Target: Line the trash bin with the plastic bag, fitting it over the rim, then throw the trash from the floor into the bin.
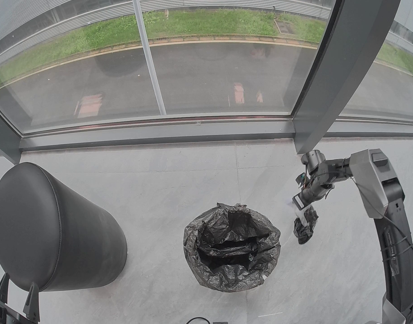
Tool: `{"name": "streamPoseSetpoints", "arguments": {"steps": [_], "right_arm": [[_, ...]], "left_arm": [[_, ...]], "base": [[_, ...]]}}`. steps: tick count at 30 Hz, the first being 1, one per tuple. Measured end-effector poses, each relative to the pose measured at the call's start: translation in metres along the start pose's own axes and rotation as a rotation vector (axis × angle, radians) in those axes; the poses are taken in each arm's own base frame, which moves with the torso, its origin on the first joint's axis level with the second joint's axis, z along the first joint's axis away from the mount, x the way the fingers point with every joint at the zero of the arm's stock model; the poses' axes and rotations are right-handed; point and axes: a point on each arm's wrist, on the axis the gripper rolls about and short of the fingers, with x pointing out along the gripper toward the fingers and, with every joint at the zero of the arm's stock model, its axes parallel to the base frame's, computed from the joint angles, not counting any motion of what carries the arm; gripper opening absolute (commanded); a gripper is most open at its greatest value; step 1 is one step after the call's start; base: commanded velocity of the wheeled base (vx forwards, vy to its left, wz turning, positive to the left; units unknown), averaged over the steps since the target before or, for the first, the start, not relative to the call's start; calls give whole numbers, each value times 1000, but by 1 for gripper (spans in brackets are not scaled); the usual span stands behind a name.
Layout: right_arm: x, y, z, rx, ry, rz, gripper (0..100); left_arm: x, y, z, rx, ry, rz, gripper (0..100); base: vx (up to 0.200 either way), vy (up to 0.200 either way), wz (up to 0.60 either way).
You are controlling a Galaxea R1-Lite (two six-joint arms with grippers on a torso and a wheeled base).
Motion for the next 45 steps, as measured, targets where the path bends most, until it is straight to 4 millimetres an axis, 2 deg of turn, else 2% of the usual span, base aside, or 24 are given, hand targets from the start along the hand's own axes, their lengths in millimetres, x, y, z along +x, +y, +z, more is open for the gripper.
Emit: {"name": "streamPoseSetpoints", "arguments": {"steps": [7, 12, 15, 19, 25, 29, 33, 45], "right_arm": [[-108, -25, 34, 72, -215, -8, 0], [-178, -19, 35, 69, -316, 42, 0], [-214, 5, 32, 27, -355, 83, 0], [-256, 57, 29, -73, -421, 159, 0], [-303, 124, 19, -209, -520, 253, 0], [-320, 153, 7, -266, -539, 279, 0], [-324, 164, -3, -293, -534, 294, 0], [-300, 193, -28, -344, -560, 328, 0]], "left_arm": [[0, 0, 0, 0, -9, 4, 100], [1, 0, 2, 19, -41, 20, 100], [1, 0, 3, 38, -61, 30, 100], [1, 0, 4, 56, -74, 37, 100], [1, 0, 5, 81, -84, 32, 100], [1, 0, 6, 89, -86, 29, 100], [1, 0, 6, 85, -88, 29, 100], [1, 0, 6, 82, -90, 35, 100]], "base": [[0, 0, 0], [0, 0, 0], [0, 0, 0], [0, 0, 0], [0, 0, 0], [0, 0, 0], [0, 0, 0], [0, 0, 0]]}}
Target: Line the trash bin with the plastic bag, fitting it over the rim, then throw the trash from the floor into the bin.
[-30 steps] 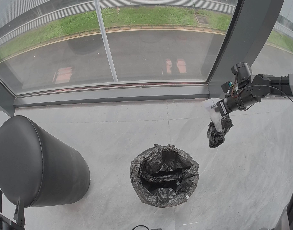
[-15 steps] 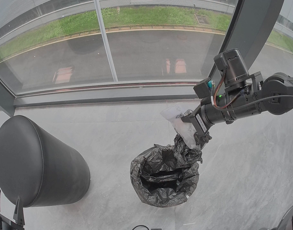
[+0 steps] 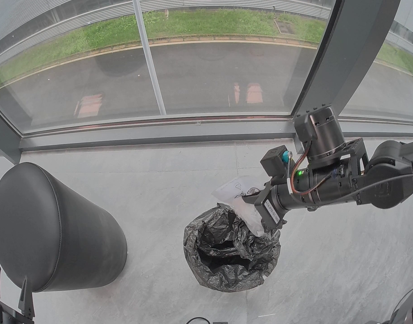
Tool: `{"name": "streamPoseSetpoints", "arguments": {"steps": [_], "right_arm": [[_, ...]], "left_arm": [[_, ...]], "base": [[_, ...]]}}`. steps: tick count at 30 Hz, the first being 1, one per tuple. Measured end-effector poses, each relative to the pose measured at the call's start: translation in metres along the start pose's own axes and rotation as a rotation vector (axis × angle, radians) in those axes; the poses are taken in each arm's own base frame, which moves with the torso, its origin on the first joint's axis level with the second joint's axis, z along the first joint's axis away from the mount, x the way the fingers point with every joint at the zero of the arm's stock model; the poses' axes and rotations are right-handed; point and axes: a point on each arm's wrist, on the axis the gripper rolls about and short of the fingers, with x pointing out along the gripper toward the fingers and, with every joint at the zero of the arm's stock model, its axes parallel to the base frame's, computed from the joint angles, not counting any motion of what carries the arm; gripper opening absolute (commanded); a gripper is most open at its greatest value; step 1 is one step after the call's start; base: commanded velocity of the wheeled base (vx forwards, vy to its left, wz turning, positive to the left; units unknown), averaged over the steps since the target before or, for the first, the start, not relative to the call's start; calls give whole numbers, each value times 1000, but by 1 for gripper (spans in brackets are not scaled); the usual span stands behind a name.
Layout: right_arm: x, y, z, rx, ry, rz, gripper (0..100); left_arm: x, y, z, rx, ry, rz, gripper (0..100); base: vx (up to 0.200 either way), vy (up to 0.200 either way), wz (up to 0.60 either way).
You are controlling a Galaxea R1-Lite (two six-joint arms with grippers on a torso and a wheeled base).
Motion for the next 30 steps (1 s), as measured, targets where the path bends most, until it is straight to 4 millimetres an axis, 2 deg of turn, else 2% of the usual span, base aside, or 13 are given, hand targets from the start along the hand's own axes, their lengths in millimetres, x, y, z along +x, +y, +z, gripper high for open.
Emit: {"name": "streamPoseSetpoints", "arguments": {"steps": [7, 18, 24, 30], "right_arm": [[6, 13, -8, -20, 23, 6, 0], [10, 22, -7, -35, 25, 26, 0], [20, 23, -10, -37, 37, 26, 0], [34, 21, -7, -38, -25, -13, 0]], "left_arm": [[0, -2, -7, 42, 75, -90, 100], [-1, -2, -10, 28, 98, -106, 100], [-1, -2, -10, 29, 97, -108, 100], [-1, -2, -10, 45, 96, -114, 100]], "base": [[0, 0, 0], [0, 0, 0], [0, 0, 0], [0, 0, 0]]}}
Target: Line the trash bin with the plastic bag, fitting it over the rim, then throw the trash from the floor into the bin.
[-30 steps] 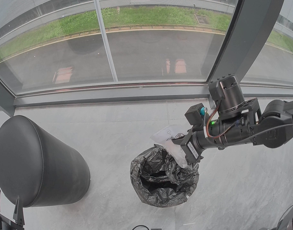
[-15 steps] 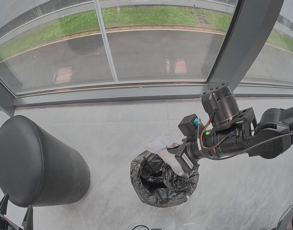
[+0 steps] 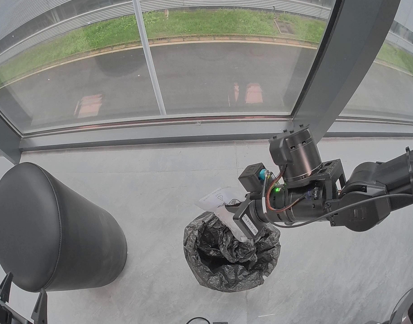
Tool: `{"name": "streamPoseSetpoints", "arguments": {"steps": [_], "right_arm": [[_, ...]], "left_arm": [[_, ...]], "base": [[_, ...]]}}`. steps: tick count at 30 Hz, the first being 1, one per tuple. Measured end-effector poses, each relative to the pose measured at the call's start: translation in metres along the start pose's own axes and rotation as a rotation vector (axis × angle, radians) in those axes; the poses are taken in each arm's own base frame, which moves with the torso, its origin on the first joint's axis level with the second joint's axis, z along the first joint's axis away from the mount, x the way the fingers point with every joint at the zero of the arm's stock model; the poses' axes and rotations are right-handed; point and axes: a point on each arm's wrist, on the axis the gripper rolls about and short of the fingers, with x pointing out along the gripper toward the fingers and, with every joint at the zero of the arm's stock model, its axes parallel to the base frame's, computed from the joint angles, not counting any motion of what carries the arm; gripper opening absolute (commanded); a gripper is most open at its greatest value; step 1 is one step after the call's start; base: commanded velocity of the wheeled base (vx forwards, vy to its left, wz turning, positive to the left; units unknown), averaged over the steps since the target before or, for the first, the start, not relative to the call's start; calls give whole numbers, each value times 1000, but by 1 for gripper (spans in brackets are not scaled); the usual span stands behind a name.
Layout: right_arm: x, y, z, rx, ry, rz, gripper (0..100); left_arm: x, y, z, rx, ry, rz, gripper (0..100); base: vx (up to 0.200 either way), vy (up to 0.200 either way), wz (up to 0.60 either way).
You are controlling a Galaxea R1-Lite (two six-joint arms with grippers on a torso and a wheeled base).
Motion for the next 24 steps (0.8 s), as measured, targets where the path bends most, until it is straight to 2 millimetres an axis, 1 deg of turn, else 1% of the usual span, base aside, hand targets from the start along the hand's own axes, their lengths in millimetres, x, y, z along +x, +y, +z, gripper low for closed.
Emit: {"name": "streamPoseSetpoints", "arguments": {"steps": [1, 2, 8, 24], "right_arm": [[3, 0, -1, 0, 5, -8, 0], [6, 0, -2, 0, 9, -14, 100], [16, 2, -8, 0, 34, -15, 100], [23, 4, -15, 1, 66, -6, 100]], "left_arm": [[0, 0, 0, 1, 0, 0, 100], [0, 0, 0, 2, 0, -1, 100], [0, 0, 0, 3, 0, -2, 100], [0, 0, 0, 3, 0, -1, 100]], "base": [[0, 0, 0], [0, 0, 0], [0, 0, 0], [0, 0, 0]]}}
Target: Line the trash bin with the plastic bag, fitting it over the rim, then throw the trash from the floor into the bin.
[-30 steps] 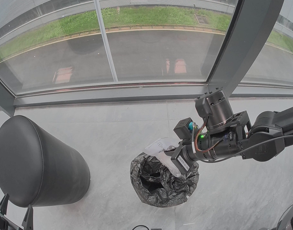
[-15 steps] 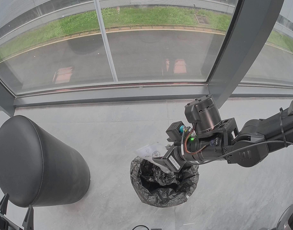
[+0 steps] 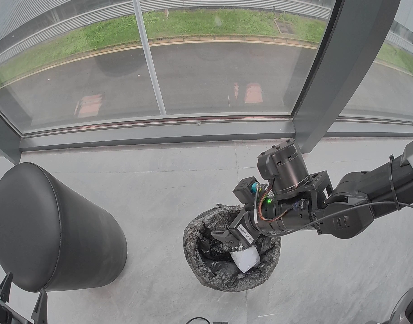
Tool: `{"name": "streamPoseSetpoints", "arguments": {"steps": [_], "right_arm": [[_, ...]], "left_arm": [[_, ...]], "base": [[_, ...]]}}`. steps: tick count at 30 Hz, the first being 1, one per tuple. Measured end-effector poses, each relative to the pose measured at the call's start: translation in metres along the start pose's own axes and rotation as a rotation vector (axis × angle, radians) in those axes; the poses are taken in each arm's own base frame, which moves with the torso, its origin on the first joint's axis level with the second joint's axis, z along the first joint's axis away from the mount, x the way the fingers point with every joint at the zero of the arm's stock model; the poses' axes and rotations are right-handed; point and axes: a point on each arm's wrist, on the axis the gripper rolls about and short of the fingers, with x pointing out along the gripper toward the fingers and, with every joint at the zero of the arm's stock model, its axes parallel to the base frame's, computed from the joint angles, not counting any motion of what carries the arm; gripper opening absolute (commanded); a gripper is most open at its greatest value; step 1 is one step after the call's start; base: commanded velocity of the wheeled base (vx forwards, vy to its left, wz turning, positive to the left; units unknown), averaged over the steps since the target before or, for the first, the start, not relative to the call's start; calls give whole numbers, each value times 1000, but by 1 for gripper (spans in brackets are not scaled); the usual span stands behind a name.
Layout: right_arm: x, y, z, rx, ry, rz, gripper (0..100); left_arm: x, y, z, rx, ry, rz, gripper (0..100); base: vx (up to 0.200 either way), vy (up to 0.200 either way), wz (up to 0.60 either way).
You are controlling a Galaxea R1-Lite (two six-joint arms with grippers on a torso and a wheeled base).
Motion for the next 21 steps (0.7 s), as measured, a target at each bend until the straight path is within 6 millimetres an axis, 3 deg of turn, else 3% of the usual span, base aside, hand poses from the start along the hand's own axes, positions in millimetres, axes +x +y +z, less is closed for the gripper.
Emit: {"name": "streamPoseSetpoints", "arguments": {"steps": [10, 11, 21], "right_arm": [[16, 8, -9, -10, 46, 24, 100], [20, 10, -12, -12, 58, 27, 0], [67, 18, -33, -16, 85, 28, 0]], "left_arm": [[0, 0, 0, 0, 0, 0, 100], [0, 0, 0, 0, 0, 0, 100], [0, 0, 0, 0, -1, 0, 100]], "base": [[0, 0, 0], [0, 0, 0], [0, 0, 0]]}}
